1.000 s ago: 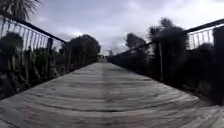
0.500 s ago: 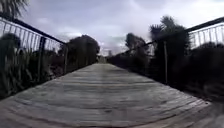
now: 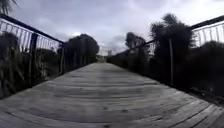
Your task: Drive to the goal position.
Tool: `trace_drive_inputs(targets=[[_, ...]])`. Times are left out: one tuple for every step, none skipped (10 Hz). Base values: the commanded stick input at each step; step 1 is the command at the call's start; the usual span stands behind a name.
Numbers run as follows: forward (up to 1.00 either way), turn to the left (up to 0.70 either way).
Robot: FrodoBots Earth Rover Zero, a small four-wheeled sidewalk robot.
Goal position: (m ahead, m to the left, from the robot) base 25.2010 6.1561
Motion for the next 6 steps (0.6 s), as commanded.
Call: trace_drive_inputs(targets=[[0.07,0.0],[0.07,0.0],[0.07,0.0],[0.07,0.0],[0.07,0.0],[0.07,0.0]])
